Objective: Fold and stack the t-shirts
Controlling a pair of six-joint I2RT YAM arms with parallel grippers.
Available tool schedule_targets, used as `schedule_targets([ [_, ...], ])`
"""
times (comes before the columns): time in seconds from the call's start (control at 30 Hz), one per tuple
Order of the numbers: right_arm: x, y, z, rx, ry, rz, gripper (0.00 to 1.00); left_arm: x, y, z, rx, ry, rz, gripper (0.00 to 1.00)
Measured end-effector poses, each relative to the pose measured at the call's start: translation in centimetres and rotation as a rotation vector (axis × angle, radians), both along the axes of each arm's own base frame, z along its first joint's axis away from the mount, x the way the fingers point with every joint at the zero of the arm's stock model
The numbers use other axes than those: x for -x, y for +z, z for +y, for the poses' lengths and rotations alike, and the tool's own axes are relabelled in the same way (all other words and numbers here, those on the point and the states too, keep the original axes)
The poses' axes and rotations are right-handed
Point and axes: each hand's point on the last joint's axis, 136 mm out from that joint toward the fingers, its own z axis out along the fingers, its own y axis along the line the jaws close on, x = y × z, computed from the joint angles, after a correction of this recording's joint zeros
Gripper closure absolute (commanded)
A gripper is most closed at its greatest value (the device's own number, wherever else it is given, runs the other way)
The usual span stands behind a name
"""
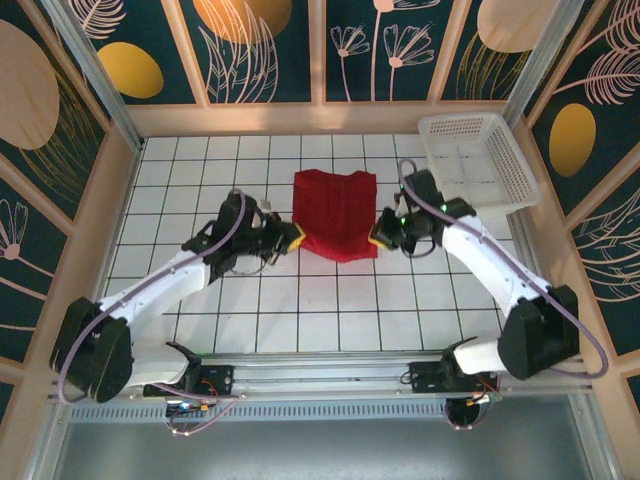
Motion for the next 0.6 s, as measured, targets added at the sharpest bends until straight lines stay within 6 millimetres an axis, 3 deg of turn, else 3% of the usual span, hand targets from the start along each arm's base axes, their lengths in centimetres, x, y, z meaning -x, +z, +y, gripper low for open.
schedule_targets([
  [0.1,-4.3,0.9,-0.2,0.005,-0.040,-0.025,1.00,-4.5,1.2,0.0,0.007,0.063,-0.022,1.00],
  [0.23,-10.0,0.4,-0.3,0.020,-0.077,-0.040,1.00,-10.4,1.5,0.0,-0.002,0.127,-0.031,1.00],
  [0.33,-13.7,-0.8,-0.6,0.031,-0.098,-0.044,1.00,-14.6,0.6,-0.1,-0.012,0.157,-0.034,1.00],
  [0.43,-17.4,-2.5,-0.9,0.044,-0.111,-0.046,1.00,-18.1,-1.5,-0.2,-0.025,0.173,-0.020,1.00],
  [0.47,-18.7,-3.2,-0.9,0.048,-0.111,-0.051,0.96,-19.3,-2.6,-0.3,-0.035,0.175,-0.012,1.00],
  [0.5,-19.8,-3.8,-1.0,0.052,-0.112,-0.054,0.84,-20.3,-3.4,-0.3,-0.041,0.178,-0.008,0.98],
  [0.57,-21.9,-5.1,-1.1,0.057,-0.105,-0.061,0.56,-22.3,-5.3,-0.3,-0.060,0.180,-0.002,0.78],
  [0.6,-22.7,-5.5,-1.1,0.057,-0.097,-0.070,0.51,-23.1,-6.0,-0.2,-0.066,0.182,0.003,0.66],
])
